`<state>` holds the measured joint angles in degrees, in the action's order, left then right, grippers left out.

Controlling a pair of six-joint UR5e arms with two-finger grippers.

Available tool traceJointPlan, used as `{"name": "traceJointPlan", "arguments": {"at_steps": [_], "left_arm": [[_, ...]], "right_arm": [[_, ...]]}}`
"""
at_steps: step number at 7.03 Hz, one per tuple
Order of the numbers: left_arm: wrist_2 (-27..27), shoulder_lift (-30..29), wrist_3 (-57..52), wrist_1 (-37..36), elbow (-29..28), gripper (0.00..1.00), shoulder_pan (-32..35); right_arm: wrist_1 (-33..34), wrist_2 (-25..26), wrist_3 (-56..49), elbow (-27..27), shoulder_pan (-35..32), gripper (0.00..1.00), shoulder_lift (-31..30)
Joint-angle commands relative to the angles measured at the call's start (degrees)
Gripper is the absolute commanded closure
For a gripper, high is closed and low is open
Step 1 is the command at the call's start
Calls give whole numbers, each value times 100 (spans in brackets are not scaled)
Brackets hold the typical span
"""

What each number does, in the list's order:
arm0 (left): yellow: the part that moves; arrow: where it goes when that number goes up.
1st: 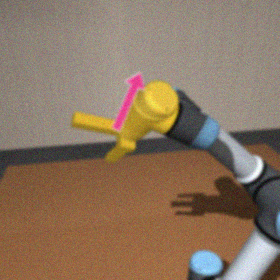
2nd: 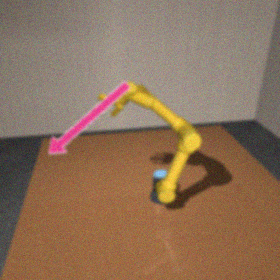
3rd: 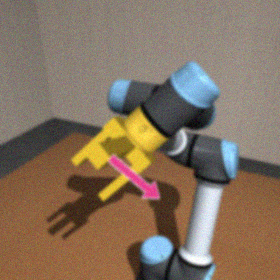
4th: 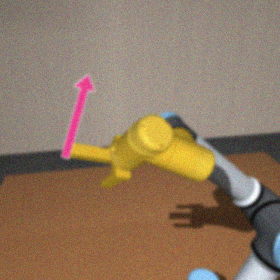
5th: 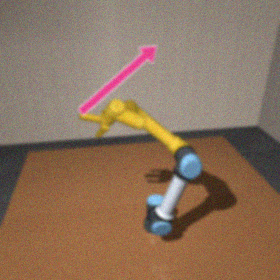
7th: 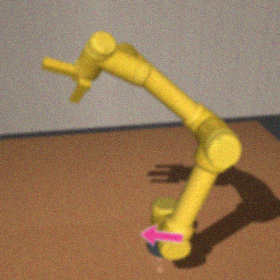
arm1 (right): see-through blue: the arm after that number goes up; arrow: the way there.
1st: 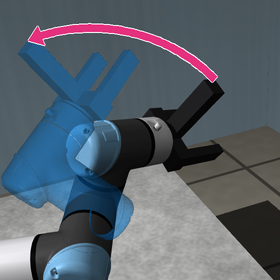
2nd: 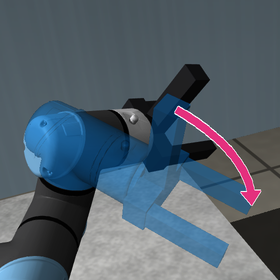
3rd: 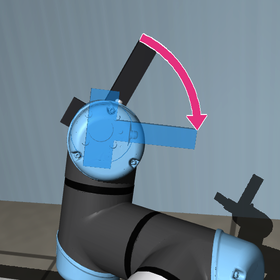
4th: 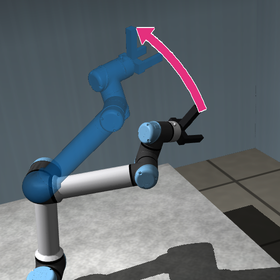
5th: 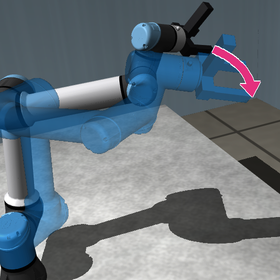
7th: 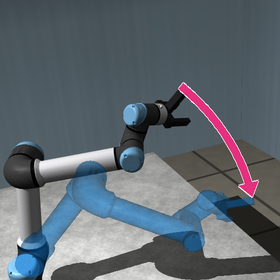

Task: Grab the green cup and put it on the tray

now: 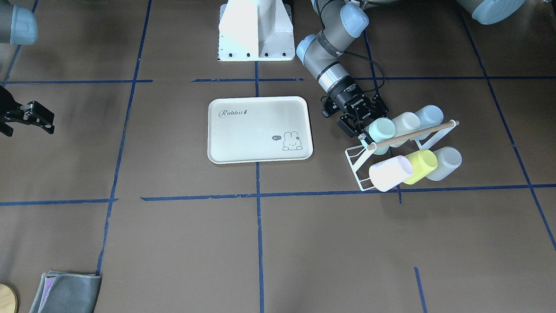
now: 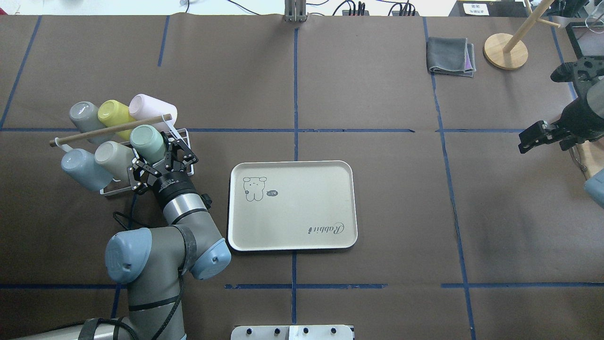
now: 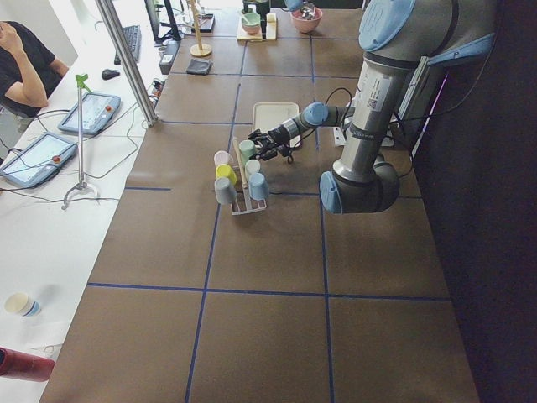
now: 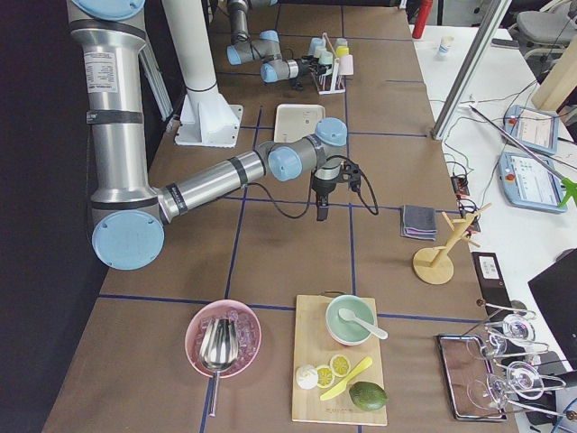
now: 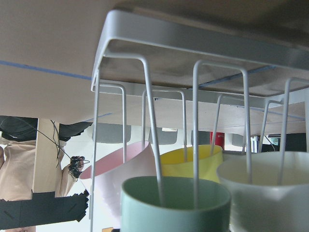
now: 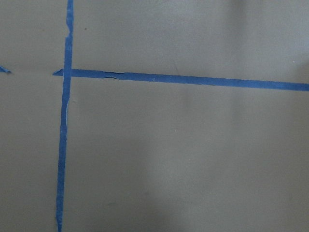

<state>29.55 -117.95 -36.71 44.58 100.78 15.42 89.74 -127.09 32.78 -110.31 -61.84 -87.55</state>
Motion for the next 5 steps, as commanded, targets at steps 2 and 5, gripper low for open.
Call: {"name": "traceJointPlan", "arguments": {"at_steps": [2, 5], "left_arm": [[-2, 27, -3, -274, 327, 64, 14], [-2, 53, 6, -283, 398, 64, -47]], "right_arm": [[0, 0, 0, -8, -12, 0, 1], [0, -9, 0, -8, -12, 0, 1]]}}
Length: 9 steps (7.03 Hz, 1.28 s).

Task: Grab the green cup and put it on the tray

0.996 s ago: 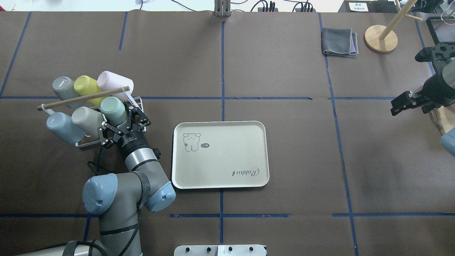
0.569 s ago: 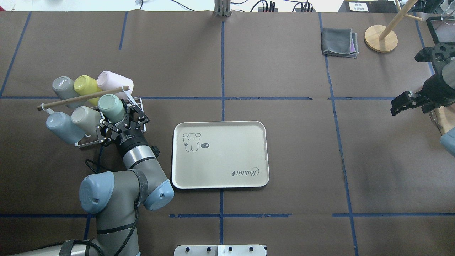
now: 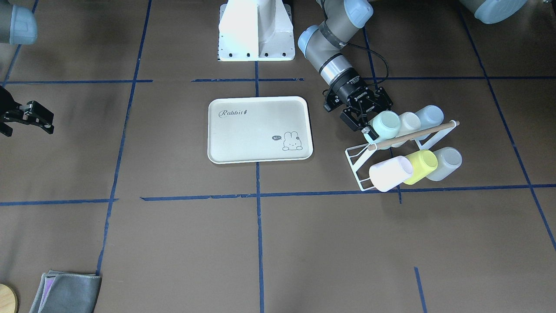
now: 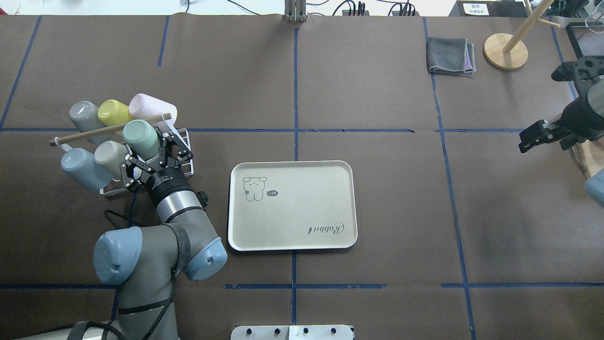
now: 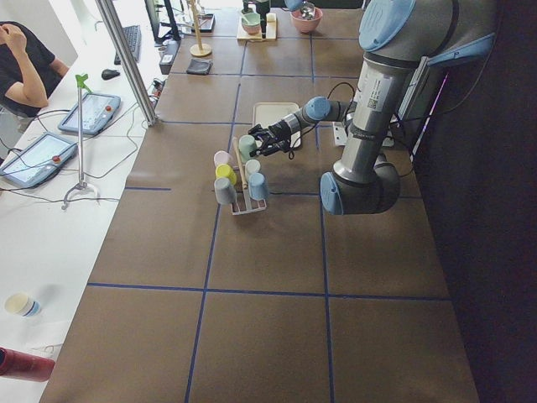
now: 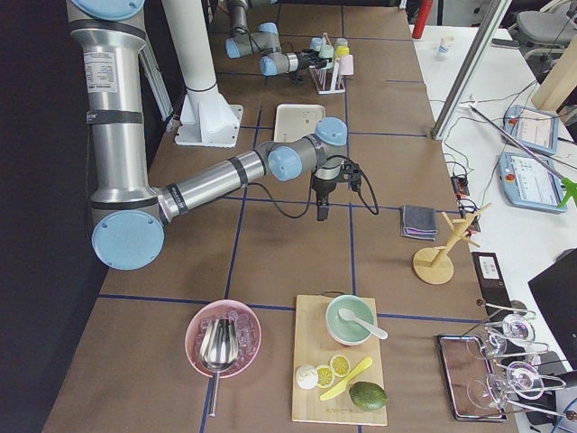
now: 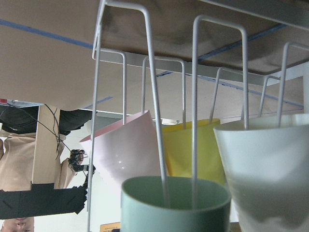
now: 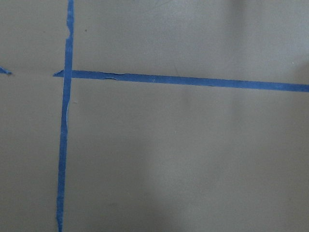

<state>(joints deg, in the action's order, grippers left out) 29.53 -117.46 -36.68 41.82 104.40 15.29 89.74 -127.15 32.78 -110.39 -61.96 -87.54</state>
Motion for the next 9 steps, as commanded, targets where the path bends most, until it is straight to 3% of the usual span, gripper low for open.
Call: {"name": "traceJointPlan", "arguments": {"at_steps": [1, 9], "left_arm": [[0, 4, 3, -7, 63, 64, -44], [0, 4, 21, -542, 423, 64, -123]], "right_arm": [[0, -3, 0, 0, -1, 0, 0], [0, -12, 9, 0, -18, 0, 0]]}}
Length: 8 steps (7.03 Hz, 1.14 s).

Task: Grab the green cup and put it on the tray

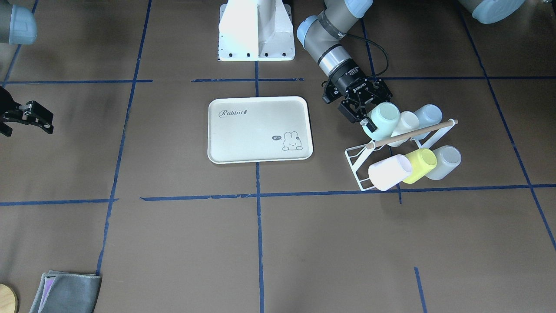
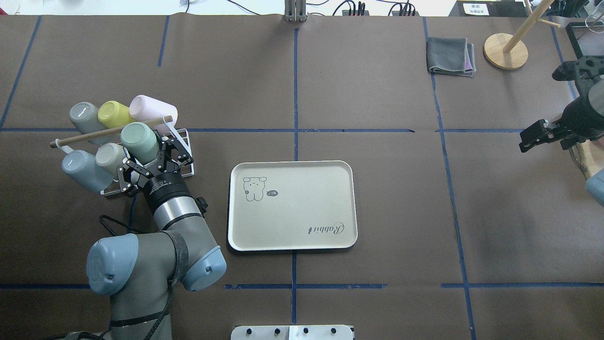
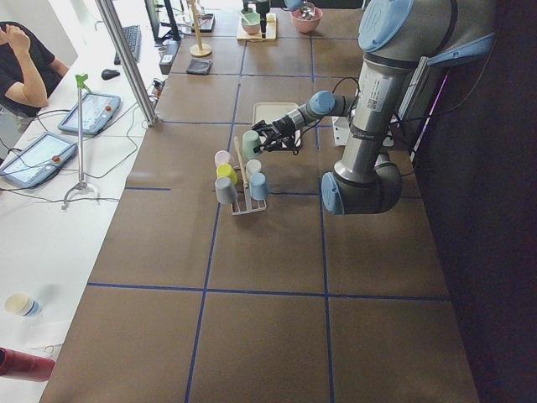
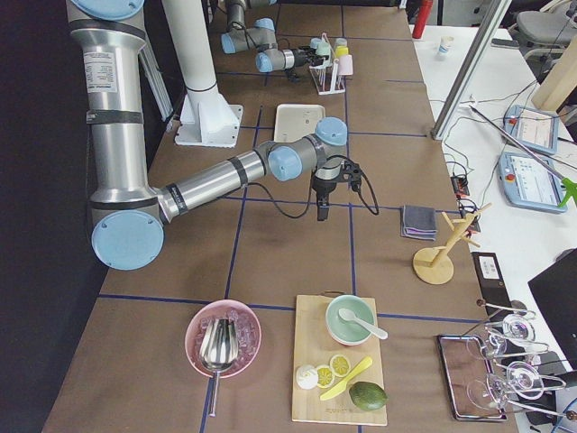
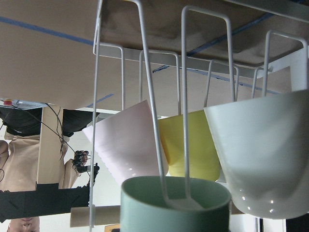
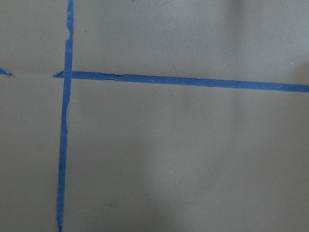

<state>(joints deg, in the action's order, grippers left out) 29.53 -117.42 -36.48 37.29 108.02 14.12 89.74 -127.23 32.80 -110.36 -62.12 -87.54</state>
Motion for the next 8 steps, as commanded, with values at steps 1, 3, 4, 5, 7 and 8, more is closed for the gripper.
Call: {"name": "traceJointPlan", "arguments": {"at_steps": [1, 3, 4, 5, 7, 8], "left_arm": [[0, -9, 1, -108, 131, 64, -32], [0, 0, 1, -170, 246, 64, -24], [0, 9, 1, -326, 411, 64, -15], [0, 52, 1, -571, 665, 64, -15], [0, 298, 1, -609, 1202, 64, 55], [26, 229, 1, -600, 1665, 62, 99]], "right_arm": [[0, -12, 7, -3, -10, 0, 0], [0, -38, 7, -3, -19, 0, 0], [0, -38, 7, -3, -19, 0, 0], [0, -38, 7, -3, -19, 0, 0], [0, -47, 7, -11, -28, 0, 9], [0, -47, 15, -20, -28, 0, 9]]}}
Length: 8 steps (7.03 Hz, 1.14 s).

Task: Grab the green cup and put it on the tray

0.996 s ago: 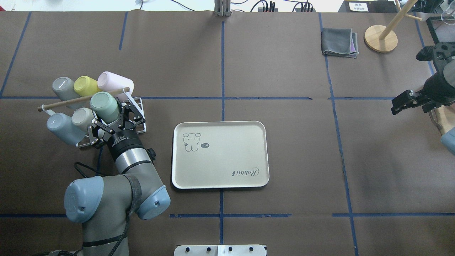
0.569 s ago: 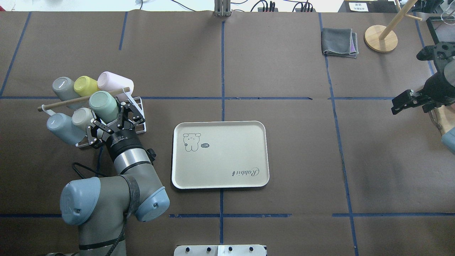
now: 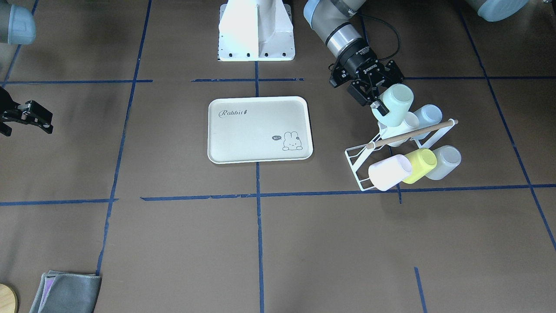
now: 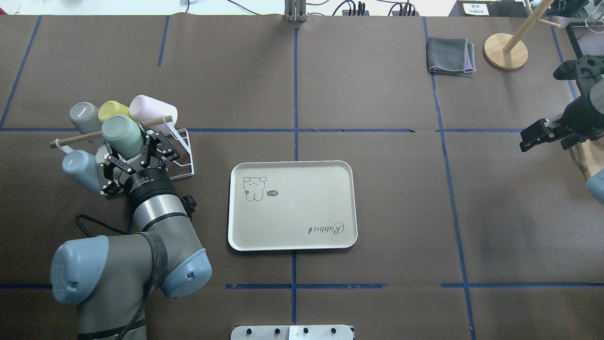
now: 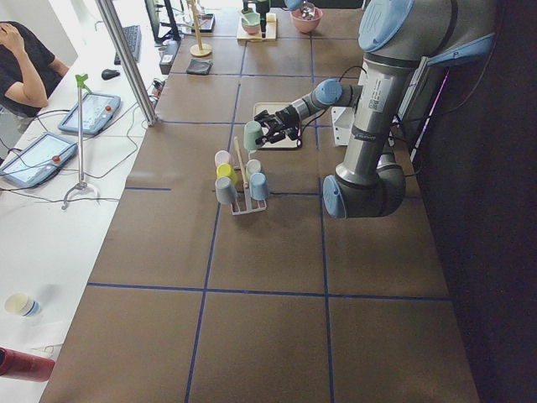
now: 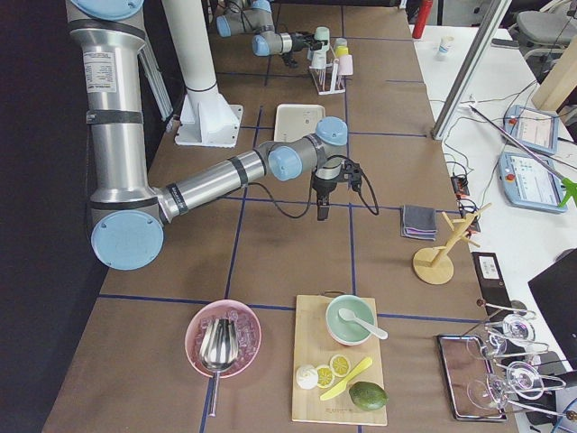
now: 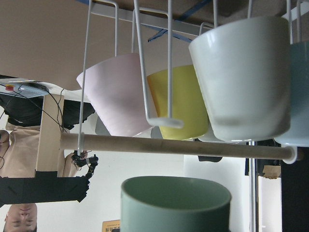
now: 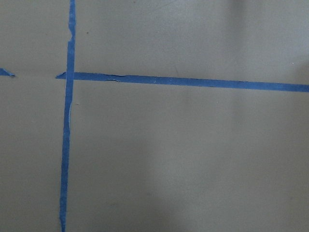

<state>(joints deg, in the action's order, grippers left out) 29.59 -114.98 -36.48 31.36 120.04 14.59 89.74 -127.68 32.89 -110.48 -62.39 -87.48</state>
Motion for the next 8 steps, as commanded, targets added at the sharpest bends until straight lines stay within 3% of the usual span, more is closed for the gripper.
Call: {"name": "traceJointPlan", "arguments": {"at_steps": [1, 2, 4, 6, 8], "left_arm": [[81, -33, 0, 1, 1103, 62, 88], [369, -129, 0, 80, 1414, 62, 114], [887, -350, 35, 1338, 1653, 68, 158], [1563, -350, 1198, 2325, 1654, 69, 167], [2162, -341, 2575, 3764, 1584, 80, 158]], "right_arm": [[0, -38, -2, -17, -10, 0, 3], [0, -55, -2, -17, -54, 0, 3], [0, -56, -11, -17, -89, 0, 11], [0, -56, -2, -26, -107, 0, 29], [-9, -56, 7, -35, -107, 0, 38]]}}
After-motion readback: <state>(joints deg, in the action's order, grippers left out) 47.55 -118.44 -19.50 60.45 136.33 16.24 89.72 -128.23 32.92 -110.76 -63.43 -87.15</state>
